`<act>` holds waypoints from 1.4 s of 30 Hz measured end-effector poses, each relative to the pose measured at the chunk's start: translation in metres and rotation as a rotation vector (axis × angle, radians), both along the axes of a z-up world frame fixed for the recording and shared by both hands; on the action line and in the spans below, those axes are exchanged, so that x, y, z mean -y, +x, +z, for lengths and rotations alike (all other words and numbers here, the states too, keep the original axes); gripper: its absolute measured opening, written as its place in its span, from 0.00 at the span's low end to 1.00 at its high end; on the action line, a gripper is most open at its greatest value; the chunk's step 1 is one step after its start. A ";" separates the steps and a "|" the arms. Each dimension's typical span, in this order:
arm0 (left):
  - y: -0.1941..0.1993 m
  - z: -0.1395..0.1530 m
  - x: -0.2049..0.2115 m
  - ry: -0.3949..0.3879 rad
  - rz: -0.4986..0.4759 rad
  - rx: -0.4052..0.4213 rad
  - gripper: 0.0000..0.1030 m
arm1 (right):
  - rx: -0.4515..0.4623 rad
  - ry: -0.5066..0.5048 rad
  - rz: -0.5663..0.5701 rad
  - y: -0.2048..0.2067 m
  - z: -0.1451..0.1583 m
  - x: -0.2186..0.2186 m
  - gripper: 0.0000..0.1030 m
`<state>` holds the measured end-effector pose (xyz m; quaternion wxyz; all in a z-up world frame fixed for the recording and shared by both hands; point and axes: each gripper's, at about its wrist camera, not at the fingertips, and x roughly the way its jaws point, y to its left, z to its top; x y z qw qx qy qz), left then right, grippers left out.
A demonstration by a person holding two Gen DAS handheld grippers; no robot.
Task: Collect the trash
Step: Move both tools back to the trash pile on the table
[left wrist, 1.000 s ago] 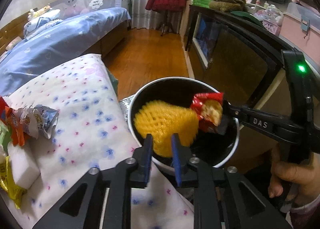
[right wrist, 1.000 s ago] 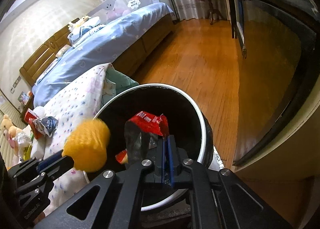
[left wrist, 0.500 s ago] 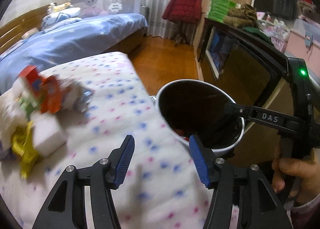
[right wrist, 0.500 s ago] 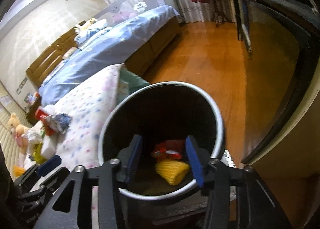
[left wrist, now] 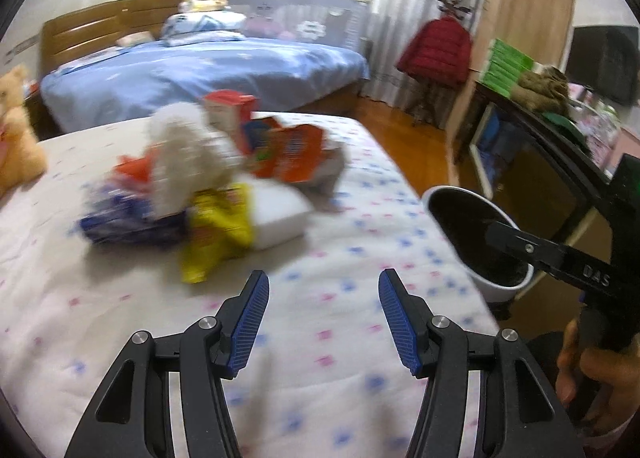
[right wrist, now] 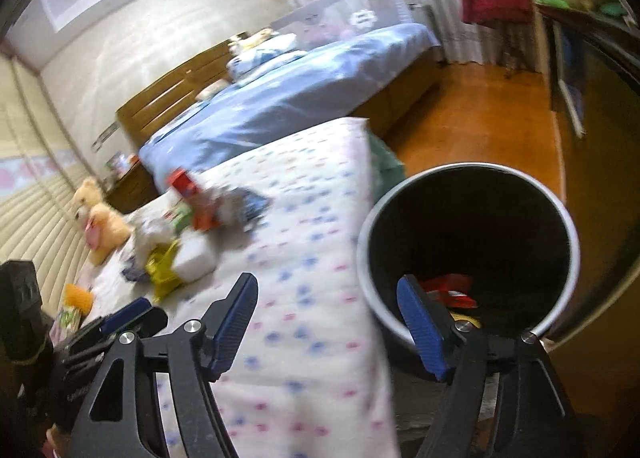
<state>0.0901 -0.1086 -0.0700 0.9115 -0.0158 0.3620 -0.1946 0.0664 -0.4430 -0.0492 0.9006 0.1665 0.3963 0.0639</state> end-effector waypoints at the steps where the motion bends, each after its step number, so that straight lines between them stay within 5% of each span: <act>1: -0.006 0.000 -0.006 -0.004 0.019 -0.002 0.55 | -0.001 0.001 0.017 0.000 -0.001 -0.007 0.72; 18: -0.071 0.012 -0.047 0.014 0.233 -0.037 0.55 | -0.015 -0.029 0.190 0.020 -0.014 -0.093 0.71; 33: -0.049 0.037 -0.019 0.074 0.162 -0.083 0.55 | -0.035 -0.057 0.284 0.056 -0.026 -0.133 0.61; 42: -0.035 0.033 -0.004 0.025 0.031 -0.170 0.53 | -0.054 -0.080 0.339 0.081 -0.036 -0.150 0.57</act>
